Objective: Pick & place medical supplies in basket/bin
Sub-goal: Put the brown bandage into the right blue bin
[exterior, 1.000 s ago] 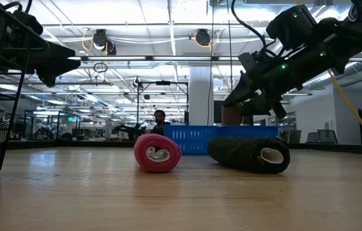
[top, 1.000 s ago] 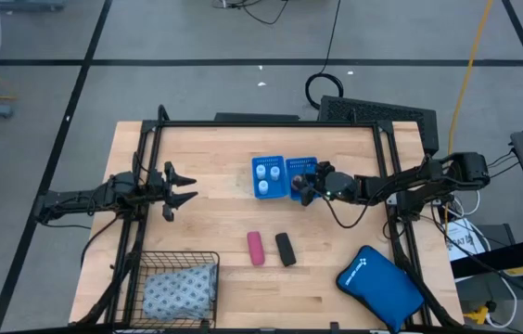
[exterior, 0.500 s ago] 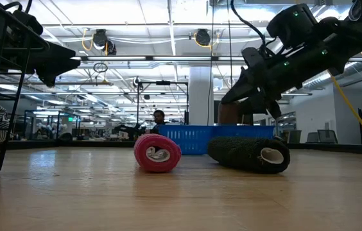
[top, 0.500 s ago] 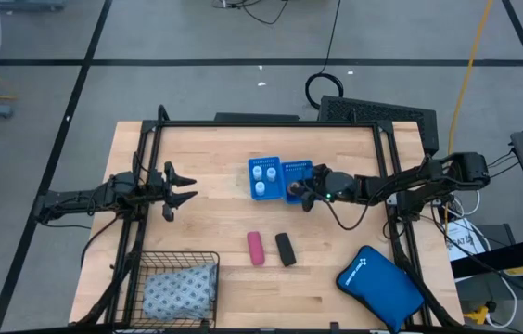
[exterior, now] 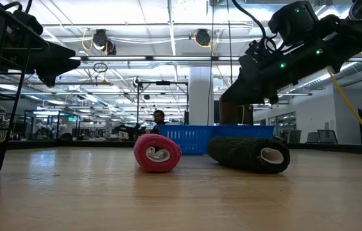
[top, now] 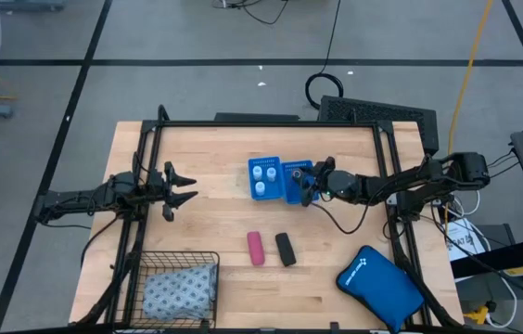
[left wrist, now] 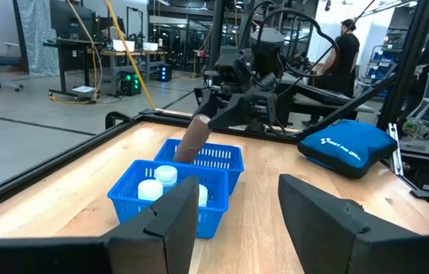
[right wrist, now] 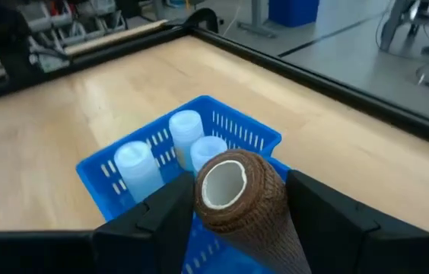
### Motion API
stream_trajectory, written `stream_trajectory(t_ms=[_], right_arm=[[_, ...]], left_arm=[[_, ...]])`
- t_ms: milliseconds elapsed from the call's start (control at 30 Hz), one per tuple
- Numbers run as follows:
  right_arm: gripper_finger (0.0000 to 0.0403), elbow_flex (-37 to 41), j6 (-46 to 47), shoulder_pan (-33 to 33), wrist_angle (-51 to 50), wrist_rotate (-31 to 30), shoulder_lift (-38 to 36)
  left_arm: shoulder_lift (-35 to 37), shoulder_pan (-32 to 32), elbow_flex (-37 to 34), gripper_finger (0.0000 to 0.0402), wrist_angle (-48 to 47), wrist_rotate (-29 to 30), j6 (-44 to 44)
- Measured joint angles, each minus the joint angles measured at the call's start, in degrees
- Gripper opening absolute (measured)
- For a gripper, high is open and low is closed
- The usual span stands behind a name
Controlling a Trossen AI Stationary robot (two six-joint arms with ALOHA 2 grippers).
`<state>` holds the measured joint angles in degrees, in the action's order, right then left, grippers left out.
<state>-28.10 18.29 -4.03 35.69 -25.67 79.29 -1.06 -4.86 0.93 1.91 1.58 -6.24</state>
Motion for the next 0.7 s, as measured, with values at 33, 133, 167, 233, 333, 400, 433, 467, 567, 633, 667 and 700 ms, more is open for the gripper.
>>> stream_trajectory(t_ms=[33,133,167,233,333,400,433,467,567,633,667,700], right_arm=[[0.0196,0.0,-1.3,0.0,-0.2,0.0,0.0],[0.0196,0.0,-3.7,0.0,-1.2,0.2,0.0],[0.0196,0.0,-4.4,0.0,-1.3,0.2,0.0],[0.0196,0.0,-6.3,0.0,-1.3,0.2,0.0],[0.0194,0.0,-9.6,-0.2,-0.6,0.1,0.0],[0.0194,0.0,-11.1,-0.5,0.7,0.2,0.0],[0.0194,0.0,-11.8,-0.7,1.6,0.2,0.0],[0.0194,0.0,-12.6,-0.9,2.5,0.3,0.0],[0.0193,0.0,-16.2,-1.4,4.3,2.6,0.0],[0.0191,0.0,-18.5,-2.0,4.2,6.3,0.0],[0.0189,0.0,-19.2,-2.2,4.1,8.1,0.0],[0.0188,0.0,-19.8,-2.6,4.2,10.1,0.0]], left_arm=[[0.0,0.0,0.0,0.0195,0.0,0.0,0.0],[0.0,0.0,0.0,0.0203,0.0,0.0,0.0],[0.0,0.0,0.0,0.0205,0.0,0.0,0.0],[0.0,0.0,0.0,0.0208,0.0,0.0,0.0],[0.0,0.0,0.0,0.0208,0.0,0.0,0.0],[0.0,0.0,0.0,0.0205,0.0,0.0,0.0],[0.0,0.0,0.0,0.0203,0.0,0.0,0.0],[0.0,0.0,0.0,0.0201,0.0,0.0,0.0],[0.0,0.0,0.0,0.0194,0.0,0.0,0.0],[0.0,0.0,0.0,0.0189,0.0,0.0,0.0],[0.0,0.0,0.0,0.0187,0.0,0.0,0.0],[0.0,0.0,0.0,0.0184,0.0,0.0,0.0]])
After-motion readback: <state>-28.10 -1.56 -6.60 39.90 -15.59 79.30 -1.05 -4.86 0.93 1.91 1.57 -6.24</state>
